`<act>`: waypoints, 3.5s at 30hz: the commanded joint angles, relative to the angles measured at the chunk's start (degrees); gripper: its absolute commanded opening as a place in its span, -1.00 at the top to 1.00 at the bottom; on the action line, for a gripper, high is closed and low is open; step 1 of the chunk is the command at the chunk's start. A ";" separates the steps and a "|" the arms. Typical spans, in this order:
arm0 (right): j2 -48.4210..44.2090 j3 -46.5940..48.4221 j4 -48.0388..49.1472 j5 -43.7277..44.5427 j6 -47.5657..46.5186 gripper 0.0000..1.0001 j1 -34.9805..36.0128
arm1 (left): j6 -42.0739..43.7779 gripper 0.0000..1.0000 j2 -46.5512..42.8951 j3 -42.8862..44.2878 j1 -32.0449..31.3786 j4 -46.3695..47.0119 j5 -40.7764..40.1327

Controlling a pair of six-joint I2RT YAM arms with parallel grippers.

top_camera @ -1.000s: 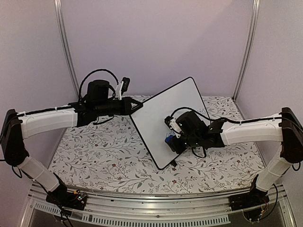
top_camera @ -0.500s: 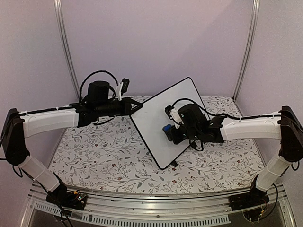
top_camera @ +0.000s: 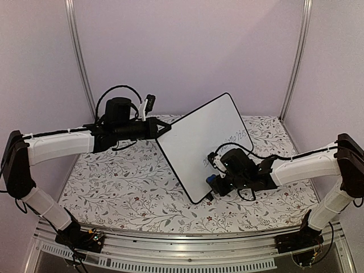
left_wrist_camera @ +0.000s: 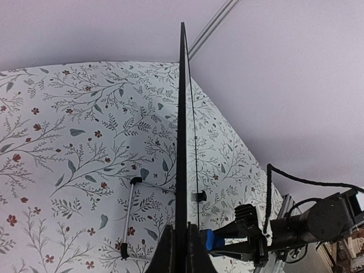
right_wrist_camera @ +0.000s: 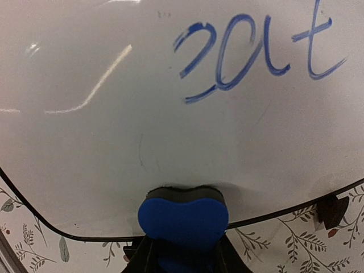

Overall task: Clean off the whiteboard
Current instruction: Erase the whiteboard at the center of the board.

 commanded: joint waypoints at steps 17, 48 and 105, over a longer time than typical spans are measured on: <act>6.20 18.41 -1.26 3.52 -4.81 0.69 -1.42 | 1.65 1.00 -0.50 -1.29 -0.37 -2.10 3.01; 1.81 10.58 0.42 3.36 -1.44 0.69 -3.47 | 1.76 1.00 -1.33 -1.39 -0.34 -2.01 2.85; 0.28 -2.95 3.09 -2.54 2.89 0.70 -4.18 | 1.63 1.00 -1.77 -1.47 -0.43 -1.93 3.32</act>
